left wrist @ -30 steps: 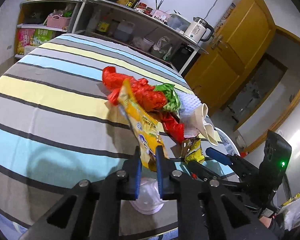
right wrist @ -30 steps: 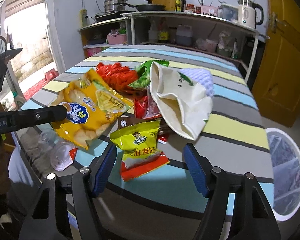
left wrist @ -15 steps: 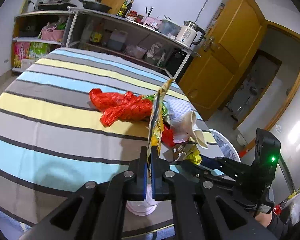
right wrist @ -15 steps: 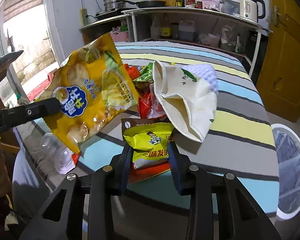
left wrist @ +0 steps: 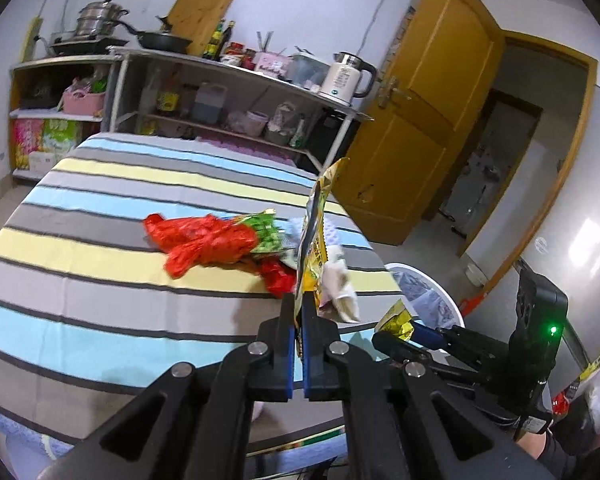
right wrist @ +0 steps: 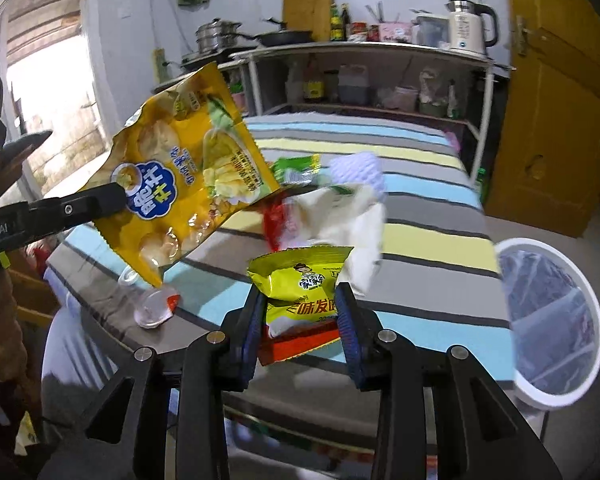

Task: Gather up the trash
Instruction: 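Carry both packets over the wastebasket and open both grippers to drop them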

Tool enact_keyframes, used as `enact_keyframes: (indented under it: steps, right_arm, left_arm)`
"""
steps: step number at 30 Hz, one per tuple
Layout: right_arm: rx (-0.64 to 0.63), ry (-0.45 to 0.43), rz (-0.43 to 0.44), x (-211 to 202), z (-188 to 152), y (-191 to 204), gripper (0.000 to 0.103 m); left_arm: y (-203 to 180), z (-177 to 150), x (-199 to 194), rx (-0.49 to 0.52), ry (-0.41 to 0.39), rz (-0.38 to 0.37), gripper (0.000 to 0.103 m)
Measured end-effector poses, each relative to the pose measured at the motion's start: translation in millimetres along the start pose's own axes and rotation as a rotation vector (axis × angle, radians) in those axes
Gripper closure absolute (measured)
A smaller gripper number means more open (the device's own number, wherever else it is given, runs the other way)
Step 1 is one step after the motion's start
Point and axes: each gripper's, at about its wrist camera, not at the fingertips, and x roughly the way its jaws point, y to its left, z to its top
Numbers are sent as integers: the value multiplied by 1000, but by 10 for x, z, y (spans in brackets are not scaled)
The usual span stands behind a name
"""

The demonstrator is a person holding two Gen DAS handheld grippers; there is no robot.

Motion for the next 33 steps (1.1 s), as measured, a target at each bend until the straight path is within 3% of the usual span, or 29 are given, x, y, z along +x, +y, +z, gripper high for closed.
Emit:
enact_keyframes:
  steps: [21, 33]
  right_arm:
    - [238, -20, -258, -285, -237, -1413, 67]
    - [357, 33, -326, -201, -472, -2073, 66]
  left_arm:
    - [-1308, 187, 1089, 265, 110, -174, 101]
    - [-1878, 160, 1813, 319, 214, -230, 100]
